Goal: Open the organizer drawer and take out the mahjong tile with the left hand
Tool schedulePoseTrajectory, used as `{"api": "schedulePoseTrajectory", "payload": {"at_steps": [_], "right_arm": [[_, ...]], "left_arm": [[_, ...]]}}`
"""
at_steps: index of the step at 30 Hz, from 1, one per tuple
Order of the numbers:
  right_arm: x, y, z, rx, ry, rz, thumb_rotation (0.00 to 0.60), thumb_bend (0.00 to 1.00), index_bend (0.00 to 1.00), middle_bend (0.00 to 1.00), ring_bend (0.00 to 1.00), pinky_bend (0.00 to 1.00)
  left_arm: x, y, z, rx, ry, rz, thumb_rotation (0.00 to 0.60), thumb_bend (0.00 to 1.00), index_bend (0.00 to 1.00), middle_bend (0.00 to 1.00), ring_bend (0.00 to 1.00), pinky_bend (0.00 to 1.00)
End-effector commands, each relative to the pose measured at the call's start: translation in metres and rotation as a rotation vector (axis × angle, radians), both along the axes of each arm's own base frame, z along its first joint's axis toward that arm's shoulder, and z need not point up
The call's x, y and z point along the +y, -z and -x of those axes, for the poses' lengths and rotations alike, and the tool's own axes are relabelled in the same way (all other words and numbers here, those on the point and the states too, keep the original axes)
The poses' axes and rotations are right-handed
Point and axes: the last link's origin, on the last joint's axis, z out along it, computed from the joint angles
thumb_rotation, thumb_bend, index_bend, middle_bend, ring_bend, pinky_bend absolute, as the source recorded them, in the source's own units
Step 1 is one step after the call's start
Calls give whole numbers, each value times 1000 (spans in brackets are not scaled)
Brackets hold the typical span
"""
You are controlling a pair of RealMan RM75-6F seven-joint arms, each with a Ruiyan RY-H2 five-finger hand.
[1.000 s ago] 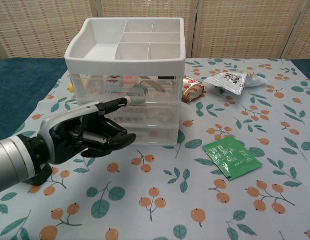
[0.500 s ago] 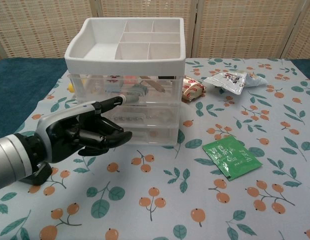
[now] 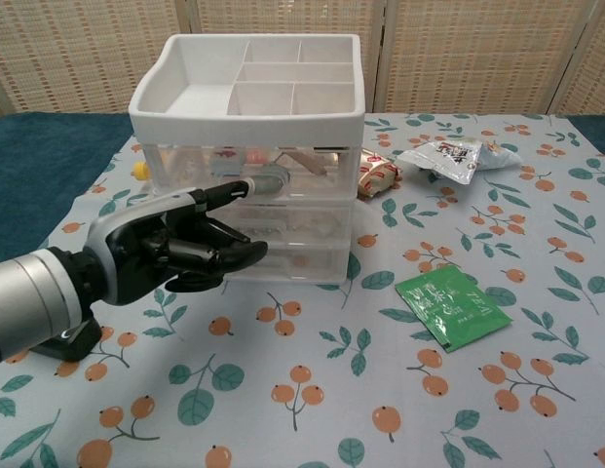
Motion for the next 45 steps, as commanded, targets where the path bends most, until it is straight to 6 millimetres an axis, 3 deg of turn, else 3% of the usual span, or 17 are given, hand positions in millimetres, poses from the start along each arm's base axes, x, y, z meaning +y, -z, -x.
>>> {"api": "schedulePoseTrajectory", "payload": {"at_steps": [1, 24, 45], "right_arm": [[0, 0, 0, 0, 1, 1, 600, 184, 109, 155, 93, 153], [1, 0, 2, -5, 7, 6, 600, 184, 109, 155, 93, 153], [2, 2, 1, -2, 4, 0, 600, 186, 109, 155, 93, 153]], "left_arm": [[1, 0, -1, 0, -1, 0, 600, 382, 65, 876, 932, 1000], [9, 2, -1, -28, -41, 13, 600, 382, 167, 876, 933, 1000], [-10, -2, 10, -39, -47, 44, 600, 382, 180, 876, 935, 1000]]}}
